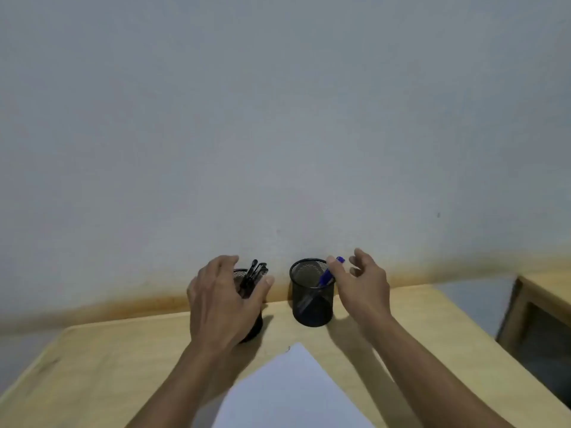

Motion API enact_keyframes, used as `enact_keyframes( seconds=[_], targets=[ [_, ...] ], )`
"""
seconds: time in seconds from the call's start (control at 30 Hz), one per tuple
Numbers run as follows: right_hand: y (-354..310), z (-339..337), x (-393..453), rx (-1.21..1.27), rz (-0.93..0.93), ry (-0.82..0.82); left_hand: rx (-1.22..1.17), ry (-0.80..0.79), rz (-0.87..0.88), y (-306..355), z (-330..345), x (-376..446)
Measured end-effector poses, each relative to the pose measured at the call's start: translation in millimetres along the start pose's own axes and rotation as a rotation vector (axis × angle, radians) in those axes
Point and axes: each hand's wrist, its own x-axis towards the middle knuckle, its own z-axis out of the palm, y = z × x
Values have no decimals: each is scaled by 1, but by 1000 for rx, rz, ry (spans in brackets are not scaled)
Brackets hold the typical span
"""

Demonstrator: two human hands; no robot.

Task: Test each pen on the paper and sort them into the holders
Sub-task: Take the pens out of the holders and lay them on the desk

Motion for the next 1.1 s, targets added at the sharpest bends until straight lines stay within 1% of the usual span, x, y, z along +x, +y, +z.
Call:
enact_keyframes(
  seconds=[0.07, 0.2, 0.3, 0.43, 0.5, 0.53, 0.6, 0.63, 0.73, 0.8, 0.83, 0.9, 0.97, 1.03, 1.07, 1.1],
  targets=[
    [12, 12, 9, 28, 63, 37, 51, 4, -7, 5, 14, 3],
    [33, 32, 16, 167, 137, 84, 112, 40, -58, 11, 34, 9],
    [52, 43, 26, 259, 114, 85, 125, 62, -122, 13, 39, 13],
    [49, 47, 19, 275, 32, 22, 191, 44, -124, 14, 43, 14],
    [44, 45, 14, 216, -35, -5, 292, 36, -89, 13, 44, 13],
    [39, 42, 11, 142, -78, -12, 328, 38, -72, 12, 44, 12],
    [34, 38, 11, 31, -144, -36, 343, 73, -16, 11, 45, 12],
    [32, 38, 13, 14, -162, -45, 336, 92, -3, 11, 44, 12],
    [19, 38, 14, 53, -222, -58, 287, 86, -9, 17, 40, 17],
    [10, 37, 17, 75, -280, -35, 187, 92, -14, 21, 35, 22],
    [2, 34, 20, 82, -319, -21, 112, 113, -14, 25, 30, 25],
    [-23, 26, 20, 100, -390, 22, -63, 212, 5, 36, 13, 31],
    [-52, 14, 17, 169, -432, 63, -222, 358, 78, 48, -16, 33],
    [-73, -4, 9, 221, -519, 74, -311, 487, 219, 52, -50, 26],
    [-80, -16, 2, 204, -561, 53, -330, 496, 278, 49, -66, 19],
    [-83, -26, -5, 150, -591, 10, -339, 456, 316, 44, -78, 11]
  ],
)
